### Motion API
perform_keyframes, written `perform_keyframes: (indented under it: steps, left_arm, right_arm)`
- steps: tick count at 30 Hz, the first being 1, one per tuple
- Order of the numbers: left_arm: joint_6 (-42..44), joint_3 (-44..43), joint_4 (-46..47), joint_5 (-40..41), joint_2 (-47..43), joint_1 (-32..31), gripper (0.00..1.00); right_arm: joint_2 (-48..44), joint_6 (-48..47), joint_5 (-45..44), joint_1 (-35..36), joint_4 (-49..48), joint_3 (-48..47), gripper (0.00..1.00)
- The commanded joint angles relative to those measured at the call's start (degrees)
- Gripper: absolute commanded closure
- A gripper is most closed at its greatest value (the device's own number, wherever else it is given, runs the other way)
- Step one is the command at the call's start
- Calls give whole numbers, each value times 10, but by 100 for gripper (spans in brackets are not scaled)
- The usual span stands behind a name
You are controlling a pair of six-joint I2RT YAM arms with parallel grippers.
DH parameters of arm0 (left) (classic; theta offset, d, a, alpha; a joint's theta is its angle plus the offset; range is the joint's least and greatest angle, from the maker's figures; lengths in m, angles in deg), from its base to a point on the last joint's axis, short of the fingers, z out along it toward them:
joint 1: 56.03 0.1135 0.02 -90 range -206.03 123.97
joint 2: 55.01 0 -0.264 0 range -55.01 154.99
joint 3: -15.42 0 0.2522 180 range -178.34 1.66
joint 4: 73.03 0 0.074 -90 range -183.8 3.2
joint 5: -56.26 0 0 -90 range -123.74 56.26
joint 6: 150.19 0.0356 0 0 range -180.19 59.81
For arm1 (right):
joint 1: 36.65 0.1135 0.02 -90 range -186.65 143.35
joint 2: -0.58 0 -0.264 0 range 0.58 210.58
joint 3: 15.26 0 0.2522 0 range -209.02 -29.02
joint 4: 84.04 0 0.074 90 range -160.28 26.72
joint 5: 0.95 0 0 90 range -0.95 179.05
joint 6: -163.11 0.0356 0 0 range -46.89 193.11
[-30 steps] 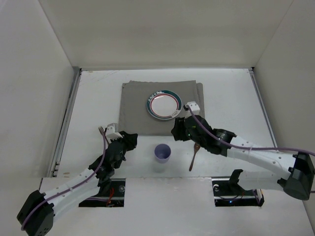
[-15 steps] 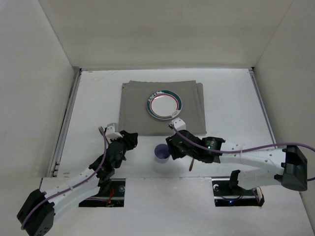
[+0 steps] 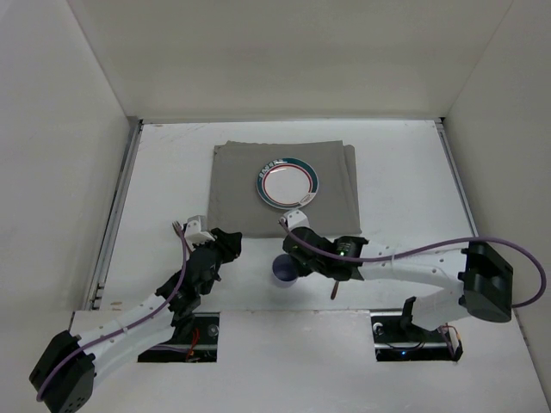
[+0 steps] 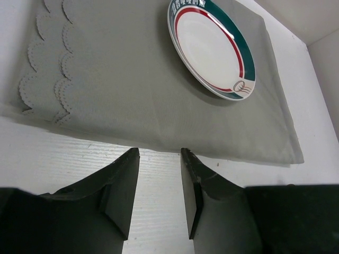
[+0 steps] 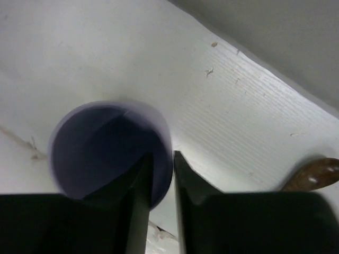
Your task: Set the dinner table for one person
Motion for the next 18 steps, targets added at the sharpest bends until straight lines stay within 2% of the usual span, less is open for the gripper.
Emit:
perform_keyframes:
  steps: [1,4,9,18]
  left_arm:
    - [5,19,28,13,-4,1,65]
    - [3,21,27,17,-9,2,62]
    - [2,19,30,24,-4,-4,60]
    - [1,16,31,23,8,-2,59]
  right_arm:
    - [0,2,-16,-4,-26,-32,82]
    - [-28,9,-22,-11,-34,-37,91]
    - [-76,-2,-17,-78,-48,-53,93]
    - [-46,-30,0,-275,-55,-133,93]
